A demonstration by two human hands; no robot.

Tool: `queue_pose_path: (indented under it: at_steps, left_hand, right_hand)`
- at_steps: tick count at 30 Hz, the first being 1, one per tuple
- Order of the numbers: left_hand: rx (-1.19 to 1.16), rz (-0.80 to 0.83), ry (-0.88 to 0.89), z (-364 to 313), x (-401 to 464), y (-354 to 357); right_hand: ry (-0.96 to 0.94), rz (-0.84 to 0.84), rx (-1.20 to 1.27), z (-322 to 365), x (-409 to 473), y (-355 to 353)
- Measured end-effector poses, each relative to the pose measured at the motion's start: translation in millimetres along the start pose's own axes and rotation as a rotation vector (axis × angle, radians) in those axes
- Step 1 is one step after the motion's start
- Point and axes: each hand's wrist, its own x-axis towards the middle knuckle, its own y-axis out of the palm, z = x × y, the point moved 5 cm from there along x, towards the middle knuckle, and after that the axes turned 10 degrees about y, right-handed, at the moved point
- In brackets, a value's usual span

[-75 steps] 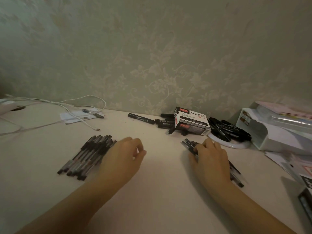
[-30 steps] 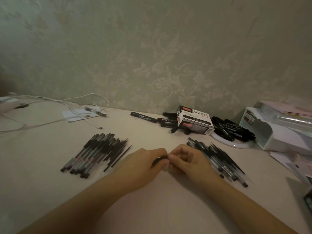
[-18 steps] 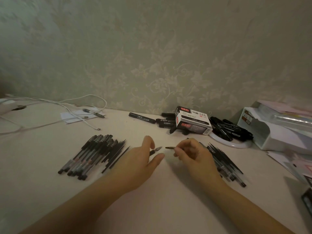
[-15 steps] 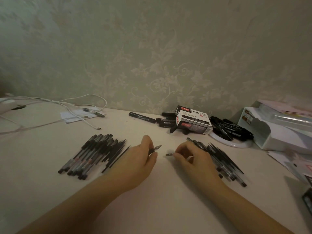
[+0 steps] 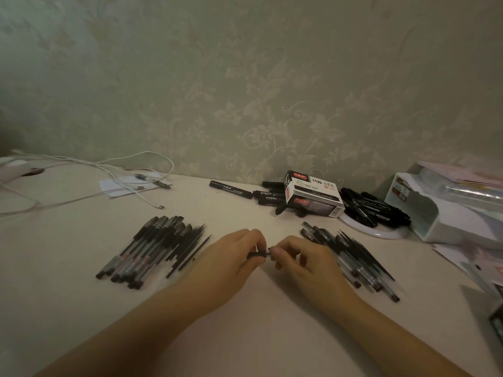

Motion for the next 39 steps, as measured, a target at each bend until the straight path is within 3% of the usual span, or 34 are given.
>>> queue_pose_path:
  at_steps: [11,39]
  left_hand:
    - [-0.103,0.016,-0.043,3.7,2.7,-1.1]
    - [-0.088,-0.046,-0.038,7.1,0.8,1.9]
  right_hand:
    - [0.071,0.086,0.253,-7.6,4.0,-2.6]
    - [0.099,0.035,0.197,-11.0,6.4,1.1]
